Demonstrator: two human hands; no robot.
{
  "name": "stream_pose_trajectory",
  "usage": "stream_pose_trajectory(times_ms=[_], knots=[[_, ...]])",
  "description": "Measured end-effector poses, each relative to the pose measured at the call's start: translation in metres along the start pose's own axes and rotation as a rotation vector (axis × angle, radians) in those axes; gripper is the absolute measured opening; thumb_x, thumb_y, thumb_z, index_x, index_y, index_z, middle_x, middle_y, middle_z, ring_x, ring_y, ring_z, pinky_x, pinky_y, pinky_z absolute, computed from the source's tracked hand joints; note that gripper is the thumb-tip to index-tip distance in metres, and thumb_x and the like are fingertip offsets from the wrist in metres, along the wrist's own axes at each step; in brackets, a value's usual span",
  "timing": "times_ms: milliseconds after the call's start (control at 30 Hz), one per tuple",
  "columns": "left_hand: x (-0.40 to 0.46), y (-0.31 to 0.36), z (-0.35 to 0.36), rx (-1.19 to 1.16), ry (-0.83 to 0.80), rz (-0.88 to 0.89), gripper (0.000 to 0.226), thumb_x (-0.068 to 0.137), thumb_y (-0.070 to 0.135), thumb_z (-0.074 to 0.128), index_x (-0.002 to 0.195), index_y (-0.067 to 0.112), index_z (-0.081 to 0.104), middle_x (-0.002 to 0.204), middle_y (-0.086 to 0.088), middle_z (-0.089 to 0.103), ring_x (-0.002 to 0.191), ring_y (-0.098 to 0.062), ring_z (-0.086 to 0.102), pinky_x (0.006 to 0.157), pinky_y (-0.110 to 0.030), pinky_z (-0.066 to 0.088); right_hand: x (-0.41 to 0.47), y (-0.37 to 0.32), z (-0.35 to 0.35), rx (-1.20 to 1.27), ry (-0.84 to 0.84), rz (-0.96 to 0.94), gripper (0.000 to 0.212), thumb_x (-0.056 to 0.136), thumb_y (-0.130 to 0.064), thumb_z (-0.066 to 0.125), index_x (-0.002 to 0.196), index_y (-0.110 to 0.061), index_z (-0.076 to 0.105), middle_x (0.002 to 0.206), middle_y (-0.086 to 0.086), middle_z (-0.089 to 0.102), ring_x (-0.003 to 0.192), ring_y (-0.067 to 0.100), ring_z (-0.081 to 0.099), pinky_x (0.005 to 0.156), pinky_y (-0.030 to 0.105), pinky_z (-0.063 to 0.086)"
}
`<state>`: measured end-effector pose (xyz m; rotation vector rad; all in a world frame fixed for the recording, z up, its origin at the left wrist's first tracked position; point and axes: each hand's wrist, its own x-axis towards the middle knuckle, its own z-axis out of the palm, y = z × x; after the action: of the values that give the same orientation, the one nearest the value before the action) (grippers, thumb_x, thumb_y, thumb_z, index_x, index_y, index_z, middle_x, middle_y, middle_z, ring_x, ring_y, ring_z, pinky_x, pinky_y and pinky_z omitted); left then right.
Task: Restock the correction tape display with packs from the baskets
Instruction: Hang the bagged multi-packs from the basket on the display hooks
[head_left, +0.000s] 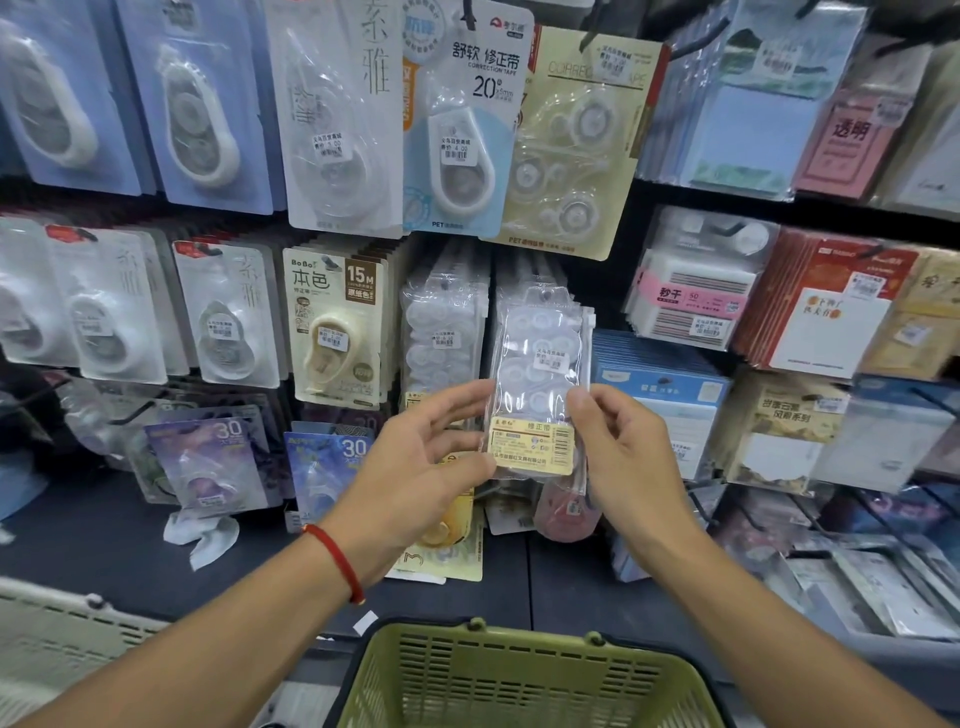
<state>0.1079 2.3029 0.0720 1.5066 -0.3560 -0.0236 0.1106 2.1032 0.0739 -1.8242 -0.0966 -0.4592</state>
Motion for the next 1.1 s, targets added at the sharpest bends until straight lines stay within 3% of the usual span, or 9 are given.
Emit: stream_pose_trajectory(times_ms=[233, 333, 467, 567, 667, 800, 933, 1000, 1100], knots=[[0.012, -0.008, 0.0, 0.05, -0.064, -0.043, 0.072, 0.092, -0.014, 0.065, 0.151, 0.026, 0.051, 0.146, 0.011, 0.059, 0.119, -0.009, 0.069, 0.098, -0.025, 0.058, 0.008, 0.008, -0.005, -0.19, 0.021, 0.02, 0.03, 0.106, -0.041, 0.058, 0.126, -0.02, 0.068, 0.107, -0.008, 0.075, 0.097, 0.012, 0.073, 0.087, 0.034, 0.058], [0.017, -0.015, -0.01, 0.46, 0.029, 0.035, 0.071, 0.093, 0.0, 0.066, 0.154, 0.031, 0.048, 0.152, 0.006, 0.055, 0.132, -0.006, 0.057, 0.114, -0.031, 0.048, 0.005, 0.019, -0.007, -0.609, 0.06, -0.234, 0.047, 0.104, -0.03, 0.062, 0.148, -0.019, 0.05, 0.134, -0.003, 0.055, 0.115, 0.012, 0.058, 0.096, 0.031, 0.05], [0.031, -0.024, -0.023, 0.924, 0.07, 0.277, 0.075, 0.09, 0.006, 0.068, 0.159, 0.022, 0.041, 0.171, 0.005, 0.026, 0.159, -0.015, 0.018, 0.127, -0.026, 0.014, 0.017, 0.03, 0.001, -0.856, -0.121, -0.574, 0.049, 0.102, -0.016, 0.064, 0.15, -0.012, 0.054, 0.16, 0.008, 0.044, 0.147, 0.026, 0.042, 0.118, 0.044, 0.042], [0.04, -0.036, -0.028, 1.06, 0.039, 0.291, 0.085, 0.091, 0.01, 0.068, 0.165, 0.022, 0.028, 0.176, 0.006, 0.0, 0.161, -0.016, 0.001, 0.125, -0.029, 0.018, 0.034, 0.036, 0.02, -0.991, -0.194, -0.51, 0.061, 0.104, -0.021, 0.058, 0.162, -0.016, 0.038, 0.176, 0.006, 0.013, 0.163, 0.025, 0.013, 0.128, 0.04, 0.023], [0.045, -0.048, -0.034, 1.175, -0.004, 0.276, 0.101, 0.089, 0.013, 0.071, 0.169, 0.024, 0.01, 0.173, 0.013, -0.022, 0.161, -0.013, -0.009, 0.121, -0.028, 0.026, 0.052, 0.04, 0.038, -1.142, -0.204, -0.404, 0.077, 0.1, -0.017, 0.055, 0.168, -0.018, 0.019, 0.177, 0.004, -0.008, 0.164, 0.023, -0.004, 0.13, 0.045, 0.022], [0.048, -0.054, -0.04, 1.225, -0.008, 0.322, 0.1, 0.085, 0.008, 0.073, 0.168, 0.018, 0.017, 0.175, 0.008, -0.02, 0.163, -0.019, -0.006, 0.123, -0.027, 0.016, 0.06, 0.04, 0.053, -1.174, -0.21, -0.309, 0.094, 0.093, -0.012, 0.061, 0.169, -0.017, 0.007, 0.176, 0.004, -0.019, 0.163, 0.024, -0.012, 0.129, 0.046, 0.024], [0.038, -0.057, -0.039, 1.199, -0.03, 0.288, 0.08, 0.088, 0.006, 0.067, 0.161, 0.016, 0.036, 0.177, 0.001, -0.002, 0.161, -0.023, 0.006, 0.12, -0.043, 0.037, 0.038, 0.042, 0.054, -1.03, -0.193, -0.339, 0.066, 0.093, -0.007, 0.058, 0.156, -0.01, 0.041, 0.173, 0.01, 0.019, 0.155, 0.028, 0.027, 0.11, 0.042, 0.046], [0.027, -0.062, -0.039, 1.192, -0.109, 0.221, 0.073, 0.089, 0.009, 0.066, 0.158, 0.017, 0.041, 0.175, -0.003, 0.012, 0.158, -0.025, 0.015, 0.12, -0.047, 0.037, 0.013, 0.051, 0.049, -0.911, -0.143, -0.457, 0.043, 0.093, -0.008, 0.056, 0.136, -0.008, 0.061, 0.149, 0.01, 0.052, 0.124, 0.029, 0.058, 0.081, 0.043, 0.057], [-0.002, -0.082, -0.047, 1.317, -0.348, 0.163, 0.068, 0.091, 0.015, 0.062, 0.156, 0.018, 0.043, 0.171, -0.007, 0.025, 0.154, -0.029, 0.026, 0.12, -0.046, 0.035, -0.025, 0.077, 0.043, -0.847, -0.215, -0.524, 0.023, 0.095, -0.019, 0.05, 0.108, -0.013, 0.069, 0.105, 0.002, 0.067, 0.08, 0.029, 0.067, 0.057, 0.041, 0.054]])
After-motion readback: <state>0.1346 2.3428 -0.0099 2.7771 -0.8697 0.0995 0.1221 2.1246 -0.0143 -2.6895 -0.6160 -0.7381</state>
